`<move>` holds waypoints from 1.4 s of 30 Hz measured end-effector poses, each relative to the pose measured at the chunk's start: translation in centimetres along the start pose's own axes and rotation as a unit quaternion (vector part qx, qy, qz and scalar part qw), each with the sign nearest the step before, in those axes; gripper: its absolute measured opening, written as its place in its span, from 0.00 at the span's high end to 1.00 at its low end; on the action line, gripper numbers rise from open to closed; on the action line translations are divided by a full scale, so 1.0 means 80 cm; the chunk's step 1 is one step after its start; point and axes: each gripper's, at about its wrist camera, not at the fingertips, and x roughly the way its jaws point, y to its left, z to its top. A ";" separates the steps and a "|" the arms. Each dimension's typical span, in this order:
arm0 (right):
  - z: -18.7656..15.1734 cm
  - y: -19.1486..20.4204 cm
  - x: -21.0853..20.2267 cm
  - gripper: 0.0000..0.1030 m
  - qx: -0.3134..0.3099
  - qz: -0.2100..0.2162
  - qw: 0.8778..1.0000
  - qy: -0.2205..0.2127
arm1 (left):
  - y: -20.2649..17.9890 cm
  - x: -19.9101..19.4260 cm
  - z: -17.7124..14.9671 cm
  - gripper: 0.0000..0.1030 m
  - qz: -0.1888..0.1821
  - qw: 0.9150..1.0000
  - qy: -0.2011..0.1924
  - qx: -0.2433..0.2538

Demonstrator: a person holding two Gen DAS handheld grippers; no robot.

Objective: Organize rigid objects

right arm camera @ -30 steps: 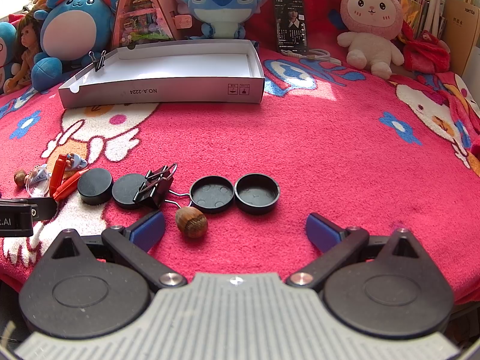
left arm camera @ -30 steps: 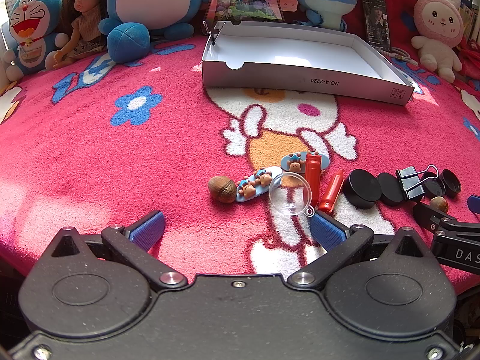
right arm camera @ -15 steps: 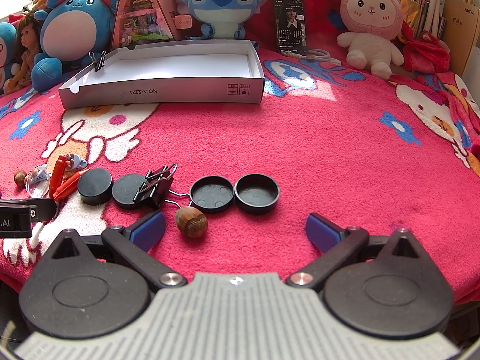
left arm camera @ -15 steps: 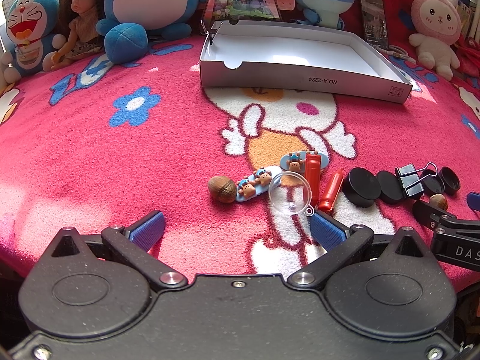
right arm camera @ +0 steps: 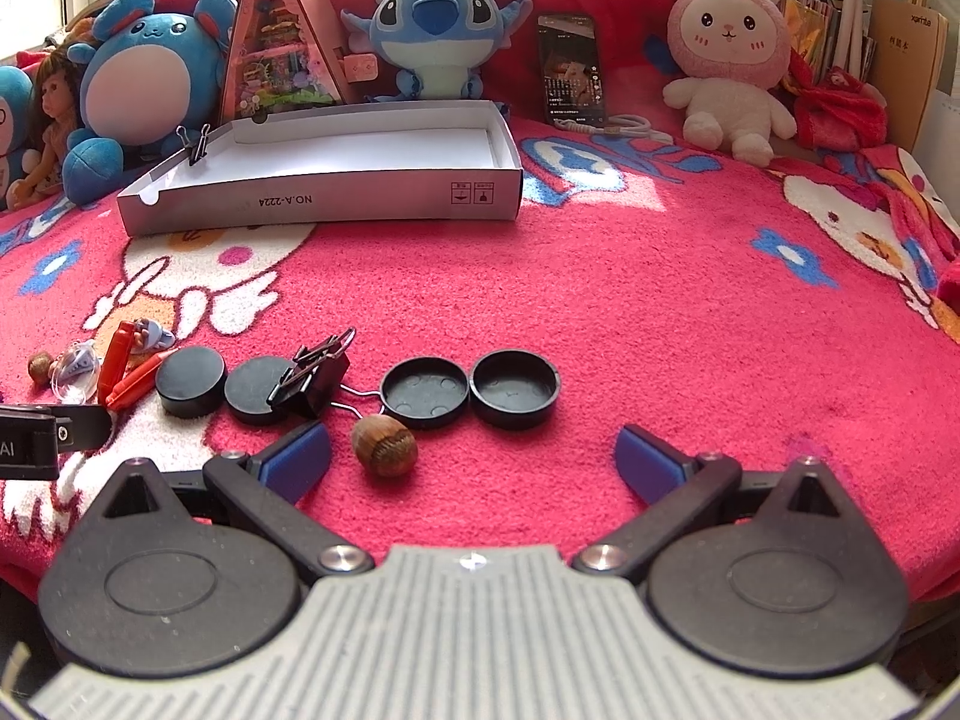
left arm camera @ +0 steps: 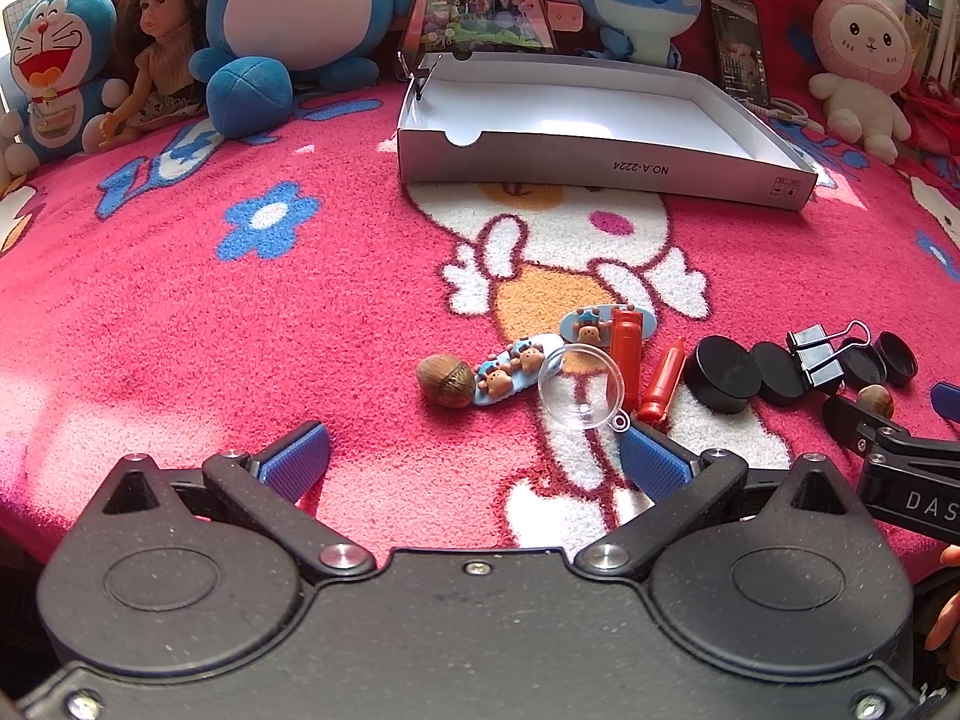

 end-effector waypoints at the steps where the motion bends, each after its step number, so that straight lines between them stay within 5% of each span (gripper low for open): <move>1: -0.001 0.000 -0.001 0.00 0.001 0.001 1.000 -0.003 | 0.000 0.000 -0.001 0.00 0.000 1.000 -0.001 0.000; 7: 0.002 -0.006 -0.003 0.00 -0.006 0.014 1.000 -0.010 | 0.002 -0.006 0.001 0.06 -0.004 1.000 -0.008 -0.001; 12: 0.006 -0.016 -0.014 0.00 -0.012 0.030 0.999 -0.029 | 0.004 -0.017 0.002 0.29 -0.013 1.000 -0.022 0.010; 18: 0.010 -0.024 -0.033 0.05 -0.023 0.019 0.997 -0.074 | 0.007 -0.028 0.002 0.43 -0.015 0.999 -0.038 0.013; 30: 0.014 -0.055 -0.034 0.21 -0.013 -0.009 0.998 -0.068 | 0.023 -0.047 0.000 0.57 -0.007 0.998 -0.061 0.014; 42: 0.006 -0.042 -0.026 0.28 -0.058 -0.017 0.997 -0.056 | 0.026 -0.037 -0.002 0.72 0.007 0.998 -0.056 0.017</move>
